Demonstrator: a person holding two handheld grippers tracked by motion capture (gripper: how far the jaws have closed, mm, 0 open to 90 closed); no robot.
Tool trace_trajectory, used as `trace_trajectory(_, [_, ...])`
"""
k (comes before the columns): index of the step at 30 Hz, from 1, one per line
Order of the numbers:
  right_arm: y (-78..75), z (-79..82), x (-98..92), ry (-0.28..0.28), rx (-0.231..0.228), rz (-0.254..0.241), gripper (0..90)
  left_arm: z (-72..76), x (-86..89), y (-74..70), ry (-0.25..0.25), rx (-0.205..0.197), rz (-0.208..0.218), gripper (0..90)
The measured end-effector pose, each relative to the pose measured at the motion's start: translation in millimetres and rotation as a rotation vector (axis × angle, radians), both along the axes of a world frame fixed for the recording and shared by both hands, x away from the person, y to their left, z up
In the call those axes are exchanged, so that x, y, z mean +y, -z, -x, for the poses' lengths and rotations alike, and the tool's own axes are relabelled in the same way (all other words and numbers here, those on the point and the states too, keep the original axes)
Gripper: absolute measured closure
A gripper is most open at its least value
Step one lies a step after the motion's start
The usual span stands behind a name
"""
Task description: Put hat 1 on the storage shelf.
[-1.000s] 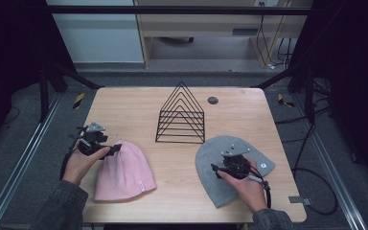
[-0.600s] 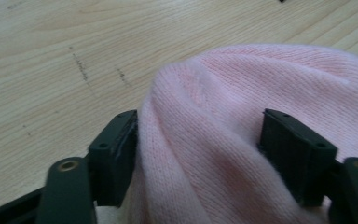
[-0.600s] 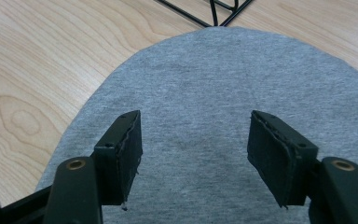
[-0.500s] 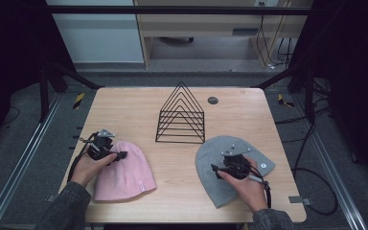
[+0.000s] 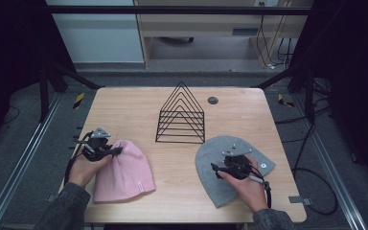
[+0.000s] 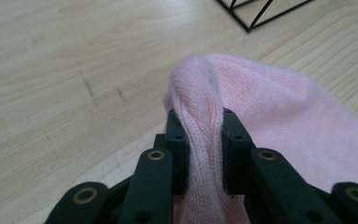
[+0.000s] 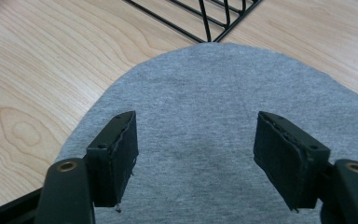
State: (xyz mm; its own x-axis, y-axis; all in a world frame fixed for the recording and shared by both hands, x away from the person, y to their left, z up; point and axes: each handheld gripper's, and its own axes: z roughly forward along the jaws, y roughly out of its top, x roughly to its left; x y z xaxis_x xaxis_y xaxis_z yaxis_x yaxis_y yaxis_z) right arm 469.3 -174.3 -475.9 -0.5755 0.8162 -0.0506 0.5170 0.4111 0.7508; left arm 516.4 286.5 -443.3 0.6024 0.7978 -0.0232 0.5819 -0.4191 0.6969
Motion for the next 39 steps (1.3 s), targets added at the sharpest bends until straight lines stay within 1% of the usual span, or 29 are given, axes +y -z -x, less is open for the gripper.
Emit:
trace_trajectory(1, [-0.5, 0.4, -0.1, -0.003, -0.006, 0.004, 29.4, 2.8, -2.1, -4.9, 0.008, -0.020, -0.008, 76.7])
trace_trajectory(2, [-1.6, 1.4, 0.5, -0.006, -0.007, -0.005, 28.6, 2.8, -2.1, -4.9, 0.008, -0.020, -0.008, 76.8])
trace_trajectory(3, [-1.6, 1.4, 0.5, -0.006, -0.007, -0.005, 28.6, 5.7, -4.5, -10.3, 0.015, -0.038, -0.016, 76.8])
trace_trajectory(4, [-4.8, 3.4, 1.9, -0.028, -0.019, -0.027, 27.2, 8.9, -7.3, -17.4, 0.025, -0.064, -0.022, 77.0])
trace_trajectory(5, [-4.8, 3.4, 1.9, -0.028, -0.019, -0.027, 27.2, 10.8, -8.6, -21.9, 0.030, -0.082, -0.023, 77.0])
trace_trajectory(6, [-8.6, 5.3, 4.1, -0.045, -0.030, -0.039, 26.8, 14.5, -10.9, -29.4, 0.034, -0.113, -0.022, 77.0])
trace_trajectory(7, [-10.4, 6.0, 5.5, -0.053, -0.033, -0.051, 26.5, 18.9, -13.1, -39.8, 0.044, -0.148, -0.008, 77.0])
trace_trajectory(8, [-10.4, 6.0, 5.5, -0.053, -0.033, -0.051, 26.5, 18.9, -13.1, -39.8, 0.044, -0.148, -0.008, 77.0])
trace_trajectory(9, [-16.0, 7.5, 10.3, -0.080, -0.044, -0.060, 26.8, 23.9, -16.7, -51.2, 0.053, -0.186, -0.005, 77.1])
trace_trajectory(10, [-19.2, 8.0, 12.9, -0.093, -0.044, -0.067, 27.5, 25.5, -18.1, -55.5, 0.057, -0.195, -0.005, 77.2])
trace_trajectory(12, [-25.2, 9.4, 18.9, -0.128, -0.037, -0.055, 28.0, 29.5, -21.6, -68.4, 0.076, -0.218, -0.001, 77.4])
trace_trajectory(14, [-28.9, 10.4, 23.1, -0.145, -0.036, -0.047, 28.3, 30.5, -23.0, -72.9, 0.083, -0.225, -0.011, 77.4])
trace_trajectory(16, [-36.4, 10.8, 31.2, -0.189, -0.038, -0.054, 29.7, 31.8, -27.8, -91.5, 0.101, -0.254, -0.023, 77.5])
trace_trajectory(18, [-40.4, 9.9, 36.4, -0.219, -0.038, -0.050, 31.4, 31.3, -30.3, -102.0, 0.106, -0.270, -0.018, 77.5])
trace_trajectory(19, [-42.1, 9.1, 39.2, -0.234, -0.031, -0.043, 31.8, 30.6, -31.1, -107.4, 0.109, -0.288, -0.022, 77.5])
trace_trajectory(20, [-42.1, 9.1, 39.2, -0.234, -0.031, -0.043, 31.8, 30.6, -31.1, -107.4, 0.109, -0.288, -0.022, 77.5])
trace_trajectory(21, [-44.8, 7.1, 44.9, -0.251, -0.012, -0.025, 31.9, 29.7, -32.7, -116.5, 0.103, -0.305, -0.015, 77.5])
trace_trajectory(22, [-44.8, 7.1, 44.9, -0.251, -0.012, -0.025, 31.9, 29.7, -32.7, -116.5, 0.103, -0.305, -0.015, 77.5])
trace_trajectory(24, [-49.3, 3.8, 55.1, -0.273, 0.011, -0.012, 31.8, 28.1, -35.2, -128.5, 0.104, -0.324, -0.011, 77.5])
trace_trajectory(25, [-51.4, 2.7, 59.0, -0.280, 0.016, -0.010, 31.8, 28.4, -36.7, -132.1, 0.100, -0.320, -0.009, 77.5])
trace_trajectory(28, [-56.4, 1.1, 67.3, -0.295, 0.011, -0.006, 31.8, 28.5, -38.8, -138.9, 0.106, -0.333, -0.009, 77.4])
trace_trajectory(29, [-61.5, -0.9, 75.8, -0.312, 0.006, -0.015, 32.4, 28.7, -41.8, -146.6, 0.115, -0.343, 0.002, 77.4])
trace_trajectory(30, [-64.1, -2.0, 79.9, -0.318, 0.002, -0.016, 32.9, 28.7, -41.8, -146.6, 0.115, -0.343, 0.002, 77.4])
trace_trajectory(32, [-68.7, -4.6, 88.5, -0.331, 0.003, -0.046, 34.7, 29.8, -47.6, -156.3, 0.127, -0.358, 0.005, 77.4])
trace_trajectory(34, [-70.6, -5.9, 93.2, -0.341, -0.001, -0.055, 35.9, 30.6, -50.4, -159.8, 0.131, -0.363, 0.018, 77.3])
trace_trajectory(35, [-73.4, -8.1, 103.3, -0.357, -0.006, -0.076, 40.0, 31.9, -54.5, -164.5, 0.142, -0.369, 0.025, 77.3])
trace_trajectory(36, [-73.4, -8.1, 103.3, -0.357, -0.006, -0.076, 40.0, 31.9, -54.5, -164.5, 0.142, -0.369, 0.025, 77.3])
trace_trajectory(38, [-76.1, -12.3, 119.0, -0.389, -0.004, -0.093, 43.6, 35.1, -61.3, -171.0, 0.165, -0.376, 0.036, 77.3])
trace_trajectory(39, [-76.9, -13.2, 122.2, -0.395, -0.002, -0.093, 43.7, 35.9, -63.4, -172.8, 0.172, -0.386, 0.044, 77.3])
